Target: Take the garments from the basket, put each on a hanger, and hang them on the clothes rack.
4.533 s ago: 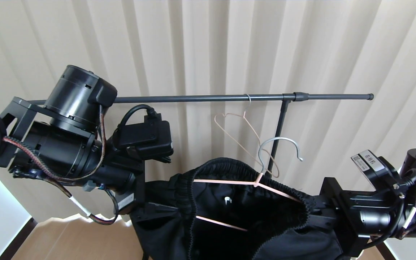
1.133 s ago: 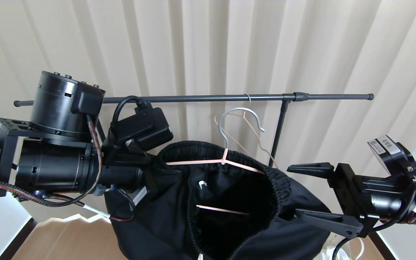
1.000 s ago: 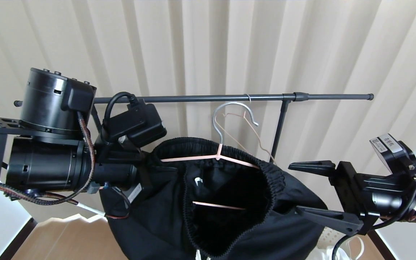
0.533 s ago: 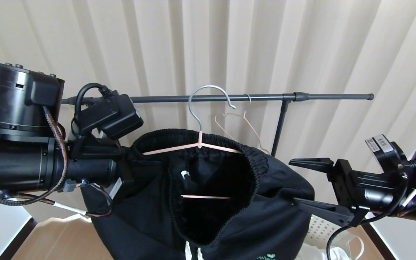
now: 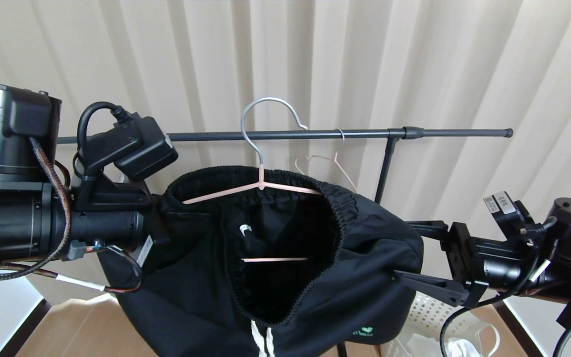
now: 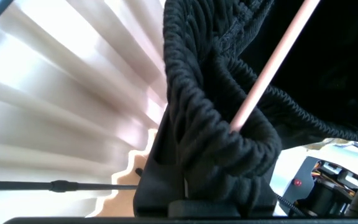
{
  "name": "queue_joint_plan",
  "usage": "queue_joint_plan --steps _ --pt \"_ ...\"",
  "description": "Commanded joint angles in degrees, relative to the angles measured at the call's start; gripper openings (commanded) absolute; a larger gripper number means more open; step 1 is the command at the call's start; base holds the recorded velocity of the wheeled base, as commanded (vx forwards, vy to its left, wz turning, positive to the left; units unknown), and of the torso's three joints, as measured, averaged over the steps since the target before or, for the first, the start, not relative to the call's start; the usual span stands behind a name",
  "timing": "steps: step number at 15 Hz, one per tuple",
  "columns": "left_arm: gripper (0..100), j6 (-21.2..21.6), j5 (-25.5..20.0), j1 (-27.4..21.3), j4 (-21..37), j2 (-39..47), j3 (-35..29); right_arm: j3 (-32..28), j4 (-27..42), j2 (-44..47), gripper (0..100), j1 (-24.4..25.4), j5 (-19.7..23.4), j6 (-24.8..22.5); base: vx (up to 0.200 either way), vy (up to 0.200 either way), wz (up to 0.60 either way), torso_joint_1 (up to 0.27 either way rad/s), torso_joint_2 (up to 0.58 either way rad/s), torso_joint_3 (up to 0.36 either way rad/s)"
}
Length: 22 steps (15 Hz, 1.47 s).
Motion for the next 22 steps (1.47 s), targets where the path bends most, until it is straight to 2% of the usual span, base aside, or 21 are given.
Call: queue_joint_plan --steps 1,4,9,10,17,22 --pt "0 -0.01 0.01 0.00 0.02 -0.44 -0.05 0.36 -2.26 4.38 100 -0.08 0.02 -0.10 0.000 0.000 0.00 0.000 0.00 0.000" --pt "0 -0.19 0.01 0.36 0.02 -1.32 0.21 0.27 -4.98 8.16 100 -0.08 -0.06 -0.10 0.000 0.000 0.00 0.000 0.00 0.000" --pt "0 -2.21 0.01 0.44 0.11 -2.82 0.30 0.36 -5.25 8.51 100 -0.17 -0.42 -0.19 0.000 0.000 0.00 0.000 0.00 0.000" --pt "0 -2.47 0.01 0.62 0.11 -3.34 0.74 0.27 -5.25 8.51 0 -0.08 -0.50 -0.19 0.000 0.000 0.00 0.000 0.00 0.000" --pt "0 -6.69 0.01 1.06 0.11 -9.41 3.29 -0.34 -5.16 8.60 0 -0.79 -0.59 0.07 0.000 0.000 0.00 0.000 0.00 0.000" --pt "0 -8.10 -0.25 3.87 0.11 -12.75 6.63 -0.78 -5.16 8.69 0 -1.31 -0.59 0.60 0.000 0.000 0.00 0.000 0.00 0.000"
